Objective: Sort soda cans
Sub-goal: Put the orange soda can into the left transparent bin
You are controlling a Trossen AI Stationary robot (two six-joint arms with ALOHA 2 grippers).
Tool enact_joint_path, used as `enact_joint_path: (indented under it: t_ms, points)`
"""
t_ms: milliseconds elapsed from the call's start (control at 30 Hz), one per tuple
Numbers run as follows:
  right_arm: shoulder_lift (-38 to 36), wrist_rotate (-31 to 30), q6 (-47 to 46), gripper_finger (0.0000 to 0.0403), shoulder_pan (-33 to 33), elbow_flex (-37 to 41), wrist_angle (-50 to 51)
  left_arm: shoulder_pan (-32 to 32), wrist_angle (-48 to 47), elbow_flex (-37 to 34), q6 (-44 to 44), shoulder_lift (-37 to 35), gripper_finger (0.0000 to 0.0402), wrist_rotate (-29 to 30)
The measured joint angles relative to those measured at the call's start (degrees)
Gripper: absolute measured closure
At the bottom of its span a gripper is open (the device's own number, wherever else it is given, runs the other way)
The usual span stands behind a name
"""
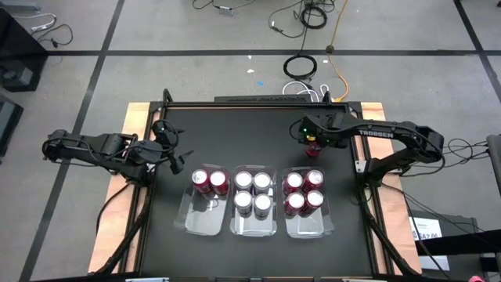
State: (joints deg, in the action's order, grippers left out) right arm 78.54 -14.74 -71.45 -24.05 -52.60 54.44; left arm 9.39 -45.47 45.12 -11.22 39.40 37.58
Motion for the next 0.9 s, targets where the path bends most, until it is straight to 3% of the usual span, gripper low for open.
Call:
enact_joint_path:
  t_ms: [267, 467, 733, 900]
  points:
    - [-0.1, 1.6, 0.8, 0.0120, 3.3, -2.0, 0.2, 0.0, 0.0, 0.0, 0.0, 0.0, 0.0013, 0.0]
    - [-0.5, -6.3, 3.0, 0.0120, 7.7, -11.5, 2.2, 0.0, 0.0, 0.0, -0.1, 0.0, 0.0013, 0.2]
    - [0.3, -7.4, 18.0, 0.0116, 12.4, -26.9, -7.8, 0.0, 0.0, 0.0, 4.6, 0.0, 0.0013, 1.0]
    - [5.2, -6.0, 27.2, 0.0115, 16.3, -35.6, -10.3, 0.0, 0.1, 0.0, 5.6, 0.0, 0.0013, 1.8]
